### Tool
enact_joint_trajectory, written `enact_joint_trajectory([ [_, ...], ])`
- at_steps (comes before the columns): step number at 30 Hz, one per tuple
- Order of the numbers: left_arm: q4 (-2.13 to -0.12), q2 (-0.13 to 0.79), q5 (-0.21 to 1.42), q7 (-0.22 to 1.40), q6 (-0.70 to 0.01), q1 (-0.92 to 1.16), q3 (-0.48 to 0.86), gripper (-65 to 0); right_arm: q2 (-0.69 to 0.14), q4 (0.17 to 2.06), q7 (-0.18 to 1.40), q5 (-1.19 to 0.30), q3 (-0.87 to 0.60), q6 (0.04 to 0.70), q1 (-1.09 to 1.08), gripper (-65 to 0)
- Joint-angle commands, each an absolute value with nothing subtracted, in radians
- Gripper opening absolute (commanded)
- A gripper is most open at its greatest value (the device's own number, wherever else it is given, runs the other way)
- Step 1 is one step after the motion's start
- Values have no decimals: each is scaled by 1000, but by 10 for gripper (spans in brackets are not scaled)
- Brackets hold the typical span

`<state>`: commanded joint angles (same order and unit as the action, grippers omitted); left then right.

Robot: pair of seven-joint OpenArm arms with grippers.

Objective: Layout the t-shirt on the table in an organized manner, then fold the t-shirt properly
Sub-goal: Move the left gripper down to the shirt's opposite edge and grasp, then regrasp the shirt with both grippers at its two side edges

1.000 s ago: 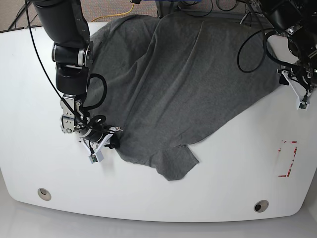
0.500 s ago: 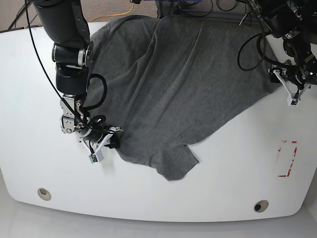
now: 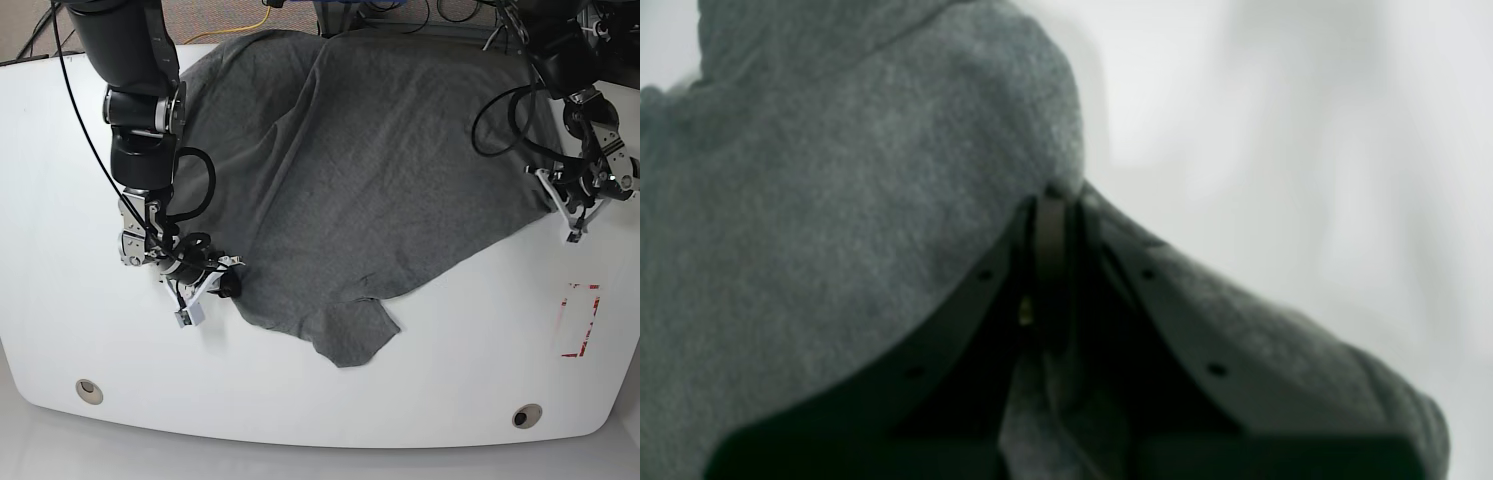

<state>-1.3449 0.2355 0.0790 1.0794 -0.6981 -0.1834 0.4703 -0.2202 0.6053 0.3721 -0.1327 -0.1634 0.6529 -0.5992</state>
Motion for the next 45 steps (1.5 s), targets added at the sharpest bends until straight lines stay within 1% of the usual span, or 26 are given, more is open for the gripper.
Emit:
enact_joint_trajectory([
  [3,-1230,266,79,1041,-698,-275,409,-640,-228,611,375,-165,-163,653,-572,-629],
  [8,-1067,311,79,938,-698,-383,360,-640,-255,684,417,-180,-163,653,-519,-629],
  [16,-1015,377,81,852,-698,-440,321,-636,-259,892,475,-176,-163,653,-407,-629],
  [18,-1018,395,84,852,-698,-452,321,-590,-259,928,506,-177,-163,653,-386,-629],
  [20,-1020,400,84,852,-698,-467,321,-506,-259,946,519,-177,-163,653,-378,-629],
  [21,-1021,401,84,852,-698,-470,321,-483,-259,949,521,-177,-163,653,-378,-629],
  [22,-1021,414,82,855,-698,-475,321,-414,-259,954,521,-177,-163,653,-377,-629],
  [24,-1023,432,87,855,-698,-479,321,-296,-259,954,521,-177,-163,653,-375,-629],
  [25,-1023,435,87,855,-698,-481,323,-262,-259,954,521,-177,-163,653,-375,-629],
  [27,-1046,437,87,857,-698,-490,323,-229,-259,954,521,-177,-163,653,-375,-629],
  [30,-1119,449,87,891,-698,-489,325,-229,-259,958,522,-177,-163,653,-377,-629],
  [34,-1264,450,88,1020,-698,-483,328,-229,-257,1017,530,-177,-163,650,-377,-620],
  [35,-1291,449,88,1041,-698,-472,329,-229,-257,1029,539,-177,-163,650,-377,-607],
  [38,-1446,441,88,1119,-698,-401,344,-229,-251,1086,591,-177,-163,645,-377,-480],
  [39,-1495,430,88,1135,-698,-375,352,-229,-249,1109,604,-177,-163,645,-377,-428],
  [40,-1572,401,88,1156,-698,-334,364,-229,-248,1144,611,-177,-163,645,-375,-347],
  [41,-1630,381,88,1173,-698,-298,372,-229,-246,1167,615,-179,-163,645,-372,-293],
  [44,-1761,331,87,1202,-698,-211,383,-228,-246,1231,624,-179,-163,645,-346,-179],
  [45,-1799,311,87,1205,-698,-177,383,-226,-246,1256,630,-179,-163,645,-341,-157],
])
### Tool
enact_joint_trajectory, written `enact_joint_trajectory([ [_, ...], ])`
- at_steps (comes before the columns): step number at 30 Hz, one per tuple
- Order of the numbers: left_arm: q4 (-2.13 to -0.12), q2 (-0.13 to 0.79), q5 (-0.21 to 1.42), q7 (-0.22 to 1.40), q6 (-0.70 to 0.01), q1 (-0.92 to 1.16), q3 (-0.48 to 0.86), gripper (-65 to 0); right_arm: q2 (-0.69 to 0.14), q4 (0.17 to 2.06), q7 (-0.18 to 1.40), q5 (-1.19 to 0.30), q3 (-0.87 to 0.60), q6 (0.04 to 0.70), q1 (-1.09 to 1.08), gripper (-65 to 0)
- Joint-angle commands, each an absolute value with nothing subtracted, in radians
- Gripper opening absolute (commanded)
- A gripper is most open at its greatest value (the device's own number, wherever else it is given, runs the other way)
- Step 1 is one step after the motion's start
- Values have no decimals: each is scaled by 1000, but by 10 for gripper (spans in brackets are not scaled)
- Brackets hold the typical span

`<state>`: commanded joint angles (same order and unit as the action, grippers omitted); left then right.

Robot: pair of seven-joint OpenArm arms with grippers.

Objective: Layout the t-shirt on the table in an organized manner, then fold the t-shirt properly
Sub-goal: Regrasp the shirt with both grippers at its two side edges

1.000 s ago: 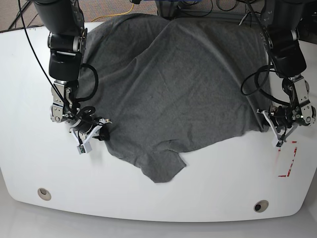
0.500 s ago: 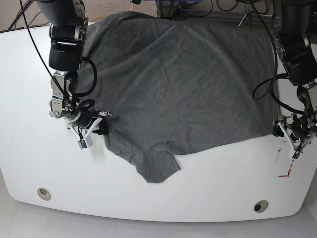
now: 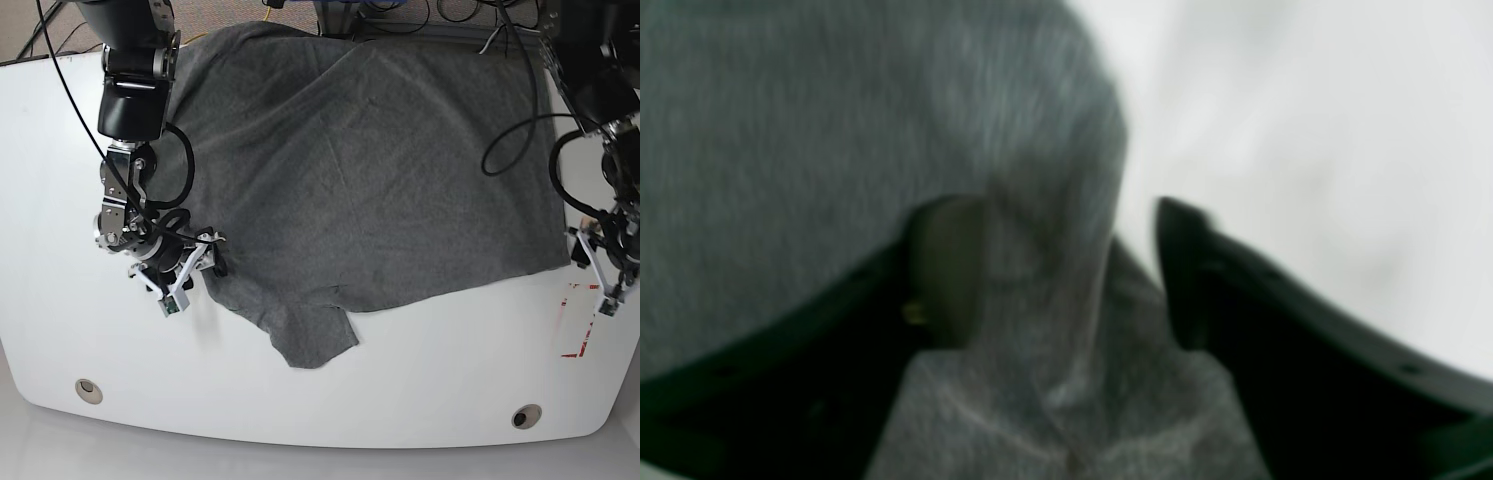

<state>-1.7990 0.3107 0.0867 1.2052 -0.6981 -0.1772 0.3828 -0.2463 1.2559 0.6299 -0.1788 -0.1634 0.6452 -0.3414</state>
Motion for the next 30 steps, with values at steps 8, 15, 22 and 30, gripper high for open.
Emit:
enact_joint_trajectory([
  [8,-1893,196,82,1199,-698,50,383,-229,-189,1465,756,-179,-159,653,-251,-147],
  [15,-1888,156,81,1185,-698,147,383,-229,-119,1515,794,-179,-159,653,-145,-160],
  [22,-1816,162,79,1101,-698,159,375,-229,-85,1509,788,-176,-159,654,-79,-433],
  [30,-1603,183,77,1070,-698,58,366,-229,-91,1402,776,-179,-160,654,-81,-556],
])
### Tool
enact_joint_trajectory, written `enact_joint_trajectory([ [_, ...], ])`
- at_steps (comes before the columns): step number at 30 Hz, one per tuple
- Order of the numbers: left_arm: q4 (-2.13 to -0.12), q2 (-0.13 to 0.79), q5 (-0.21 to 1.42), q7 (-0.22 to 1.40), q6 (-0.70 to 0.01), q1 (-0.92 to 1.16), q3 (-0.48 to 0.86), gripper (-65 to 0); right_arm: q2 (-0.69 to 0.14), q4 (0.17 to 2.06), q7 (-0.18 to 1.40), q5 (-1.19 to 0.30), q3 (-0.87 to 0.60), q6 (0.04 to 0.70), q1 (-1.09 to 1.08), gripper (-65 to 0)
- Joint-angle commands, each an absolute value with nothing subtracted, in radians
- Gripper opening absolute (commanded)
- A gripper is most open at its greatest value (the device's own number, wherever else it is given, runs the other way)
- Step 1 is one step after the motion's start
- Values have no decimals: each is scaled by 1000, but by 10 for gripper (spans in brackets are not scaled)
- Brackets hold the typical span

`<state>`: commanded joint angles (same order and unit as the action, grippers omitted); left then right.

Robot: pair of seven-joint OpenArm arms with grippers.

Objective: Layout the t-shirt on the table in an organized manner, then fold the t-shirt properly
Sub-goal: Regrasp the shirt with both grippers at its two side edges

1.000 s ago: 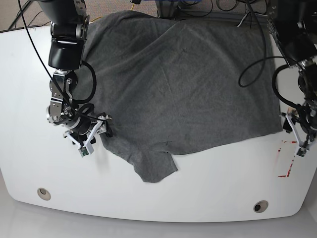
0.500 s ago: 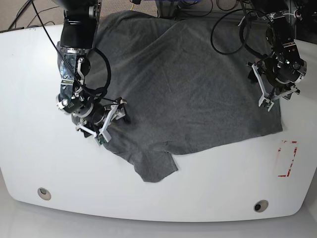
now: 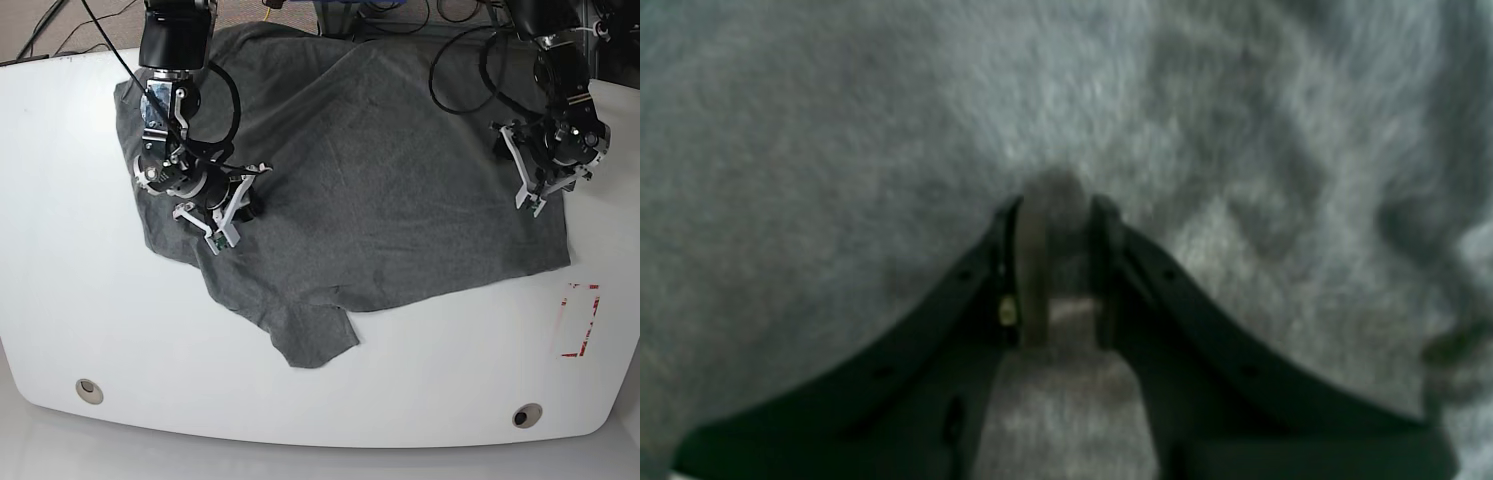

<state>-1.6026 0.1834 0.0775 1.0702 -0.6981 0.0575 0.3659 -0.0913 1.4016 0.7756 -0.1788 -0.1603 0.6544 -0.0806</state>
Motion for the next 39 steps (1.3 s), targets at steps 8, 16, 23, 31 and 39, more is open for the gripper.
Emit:
enact_joint_trajectory([
  [8,-1331,223,77,914,-698,-47,248,-229,-147,1256,684,-177,-162,654,-137,-556],
  [16,-1099,278,79,812,-698,-188,191,-229,-200,1055,593,-177,-162,654,-262,-556],
  [23,-977,323,79,779,-698,-311,188,-229,-222,898,538,-173,-162,651,-390,-555],
  [31,-970,364,79,751,-698,-389,153,-229,-214,816,493,-170,-160,648,-476,-555],
  [39,-1078,387,85,794,-698,-395,151,-229,-211,1000,616,-179,-159,647,-470,-555],
])
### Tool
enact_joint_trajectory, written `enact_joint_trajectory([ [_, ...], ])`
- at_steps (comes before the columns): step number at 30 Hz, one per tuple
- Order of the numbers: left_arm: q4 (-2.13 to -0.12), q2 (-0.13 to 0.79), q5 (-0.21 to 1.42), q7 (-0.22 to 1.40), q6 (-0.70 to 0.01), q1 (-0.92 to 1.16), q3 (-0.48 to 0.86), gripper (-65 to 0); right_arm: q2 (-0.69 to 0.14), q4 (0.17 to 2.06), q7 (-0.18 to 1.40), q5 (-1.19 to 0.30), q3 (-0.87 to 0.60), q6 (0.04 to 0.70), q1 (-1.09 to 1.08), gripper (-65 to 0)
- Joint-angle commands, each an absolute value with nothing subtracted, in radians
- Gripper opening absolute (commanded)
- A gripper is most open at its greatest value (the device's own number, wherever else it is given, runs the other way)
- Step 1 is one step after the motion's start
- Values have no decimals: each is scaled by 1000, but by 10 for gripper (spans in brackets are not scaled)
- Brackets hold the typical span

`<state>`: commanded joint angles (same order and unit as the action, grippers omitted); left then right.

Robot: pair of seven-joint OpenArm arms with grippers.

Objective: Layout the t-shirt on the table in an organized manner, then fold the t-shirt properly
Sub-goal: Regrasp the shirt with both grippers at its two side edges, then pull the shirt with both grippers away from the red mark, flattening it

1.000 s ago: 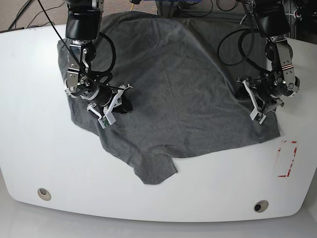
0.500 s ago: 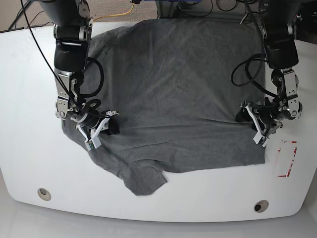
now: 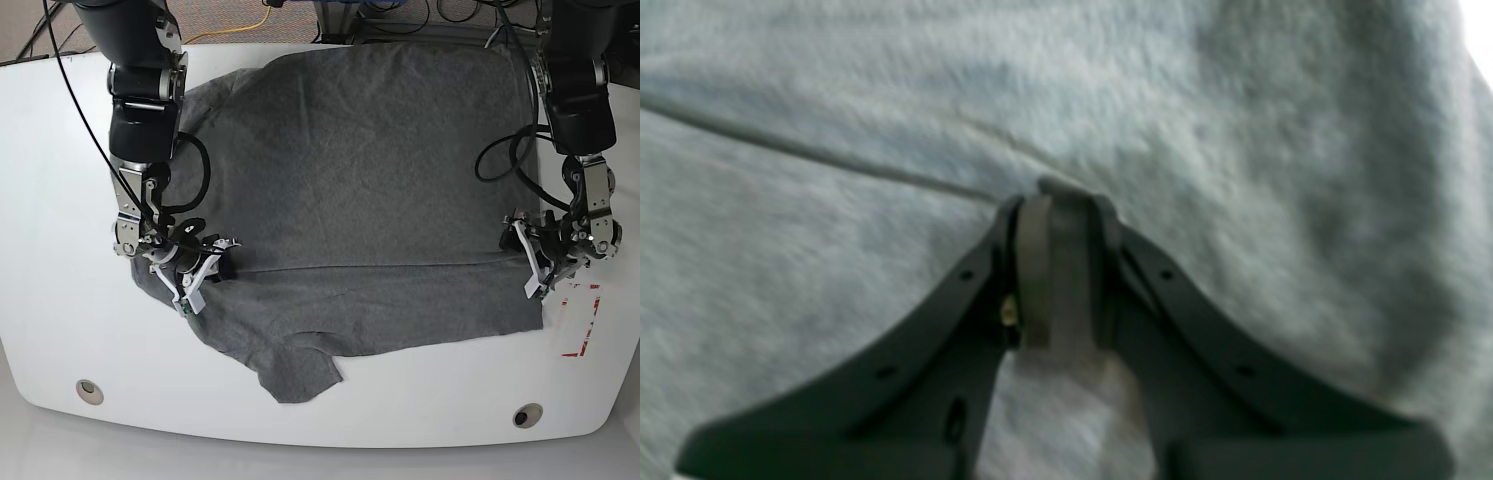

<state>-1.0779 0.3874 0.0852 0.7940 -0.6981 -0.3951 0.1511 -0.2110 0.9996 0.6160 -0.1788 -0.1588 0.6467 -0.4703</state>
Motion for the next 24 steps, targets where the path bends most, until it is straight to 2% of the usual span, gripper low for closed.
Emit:
enact_joint_trajectory([
  [7,-1391,383,88,972,-698,-298,153,-229,-214,1331,809,-179,-163,647,-361,-555],
  [13,-1664,305,85,1056,-698,-119,156,-229,-216,1558,905,-179,-193,651,-208,-555],
  [17,-1768,254,81,1056,-698,16,156,-229,-213,1639,909,-179,-209,651,-96,-558],
  [24,-1793,194,81,1055,-698,162,157,-229,-211,1647,906,-179,-214,653,8,-561],
])
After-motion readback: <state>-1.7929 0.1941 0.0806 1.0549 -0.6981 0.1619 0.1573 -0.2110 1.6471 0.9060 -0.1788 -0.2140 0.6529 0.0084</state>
